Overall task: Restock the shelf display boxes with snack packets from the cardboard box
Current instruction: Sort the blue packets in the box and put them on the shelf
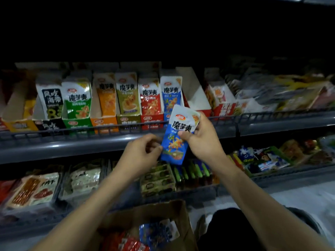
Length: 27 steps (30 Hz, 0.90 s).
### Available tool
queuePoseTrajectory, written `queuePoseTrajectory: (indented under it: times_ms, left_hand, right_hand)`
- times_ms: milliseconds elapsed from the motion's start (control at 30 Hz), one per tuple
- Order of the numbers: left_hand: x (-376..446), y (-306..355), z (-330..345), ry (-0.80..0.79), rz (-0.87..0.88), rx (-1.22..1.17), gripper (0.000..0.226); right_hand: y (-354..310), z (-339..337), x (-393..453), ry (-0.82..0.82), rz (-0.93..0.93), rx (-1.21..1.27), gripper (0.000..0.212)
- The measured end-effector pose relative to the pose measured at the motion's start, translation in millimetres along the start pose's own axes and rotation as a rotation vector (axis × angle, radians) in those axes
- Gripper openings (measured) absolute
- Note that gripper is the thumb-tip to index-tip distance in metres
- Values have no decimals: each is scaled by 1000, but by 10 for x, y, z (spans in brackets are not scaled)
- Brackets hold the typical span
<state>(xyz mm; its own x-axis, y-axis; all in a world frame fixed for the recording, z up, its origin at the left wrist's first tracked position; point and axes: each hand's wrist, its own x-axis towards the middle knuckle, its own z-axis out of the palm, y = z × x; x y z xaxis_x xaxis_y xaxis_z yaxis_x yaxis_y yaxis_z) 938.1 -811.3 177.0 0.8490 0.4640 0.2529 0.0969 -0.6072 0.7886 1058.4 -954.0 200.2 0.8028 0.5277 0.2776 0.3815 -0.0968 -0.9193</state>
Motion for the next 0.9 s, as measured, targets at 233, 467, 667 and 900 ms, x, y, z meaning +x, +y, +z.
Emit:
queuePoseTrajectory:
  times_ms: [233,467,667,900]
  left_hand:
    - [798,182,-87,-60,190,836,73]
    - [836,40,68,-71,189,981,80]
    - [862,19,51,-92,193,965,83]
    - [871,1,78,-64,205,962,85]
  right_hand:
    - [-571,-255,722,86,-194,-141,42]
    - [-584,70,1205,93,-243,-187,49]
    - [-231,207,1308,0,-34,-272,46]
    - [-403,16,1449,-132,-360,-1025,60]
